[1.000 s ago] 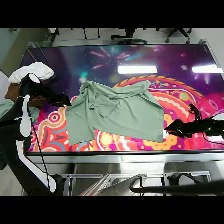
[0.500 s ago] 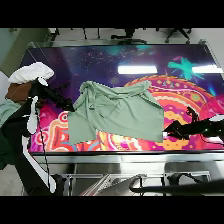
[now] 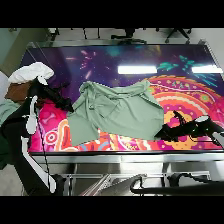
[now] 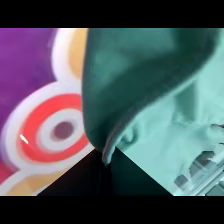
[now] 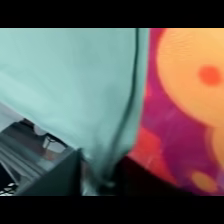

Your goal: Fold the shirts.

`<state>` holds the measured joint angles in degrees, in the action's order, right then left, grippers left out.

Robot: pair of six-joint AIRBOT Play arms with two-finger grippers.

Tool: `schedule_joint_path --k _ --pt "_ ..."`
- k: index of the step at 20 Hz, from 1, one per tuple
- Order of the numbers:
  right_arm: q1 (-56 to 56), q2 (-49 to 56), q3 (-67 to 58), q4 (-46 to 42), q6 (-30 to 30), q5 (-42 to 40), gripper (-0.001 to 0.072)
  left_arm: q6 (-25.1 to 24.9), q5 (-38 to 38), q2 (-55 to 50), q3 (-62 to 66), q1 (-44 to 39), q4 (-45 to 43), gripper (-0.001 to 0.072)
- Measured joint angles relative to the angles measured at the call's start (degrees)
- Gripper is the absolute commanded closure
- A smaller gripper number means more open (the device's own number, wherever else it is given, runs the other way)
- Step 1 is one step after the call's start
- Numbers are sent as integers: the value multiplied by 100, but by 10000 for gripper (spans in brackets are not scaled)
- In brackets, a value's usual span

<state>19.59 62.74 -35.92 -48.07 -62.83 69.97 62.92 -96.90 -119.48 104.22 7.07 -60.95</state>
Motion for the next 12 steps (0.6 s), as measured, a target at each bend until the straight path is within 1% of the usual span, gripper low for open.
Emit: schedule_joint_path --k 1,4,6,9,12 --pt "-81 28 -22 111 125 -66 694 2 0 35 0 0 131 696" --pt "-192 -33 -393 448 402 -282 695 0 -22 256 0 -2 822 696" --pt "-151 -295 -1043 938 520 146 695 -9 -22 616 0 -11 1541 696" --pt "155 -833 -2658 1615 592 564 696 -74 28 1523 87 57 3115 696" --pt "734 -1213 -4680 2562 601 769 696 28 424 2695 586 293 5093 696"
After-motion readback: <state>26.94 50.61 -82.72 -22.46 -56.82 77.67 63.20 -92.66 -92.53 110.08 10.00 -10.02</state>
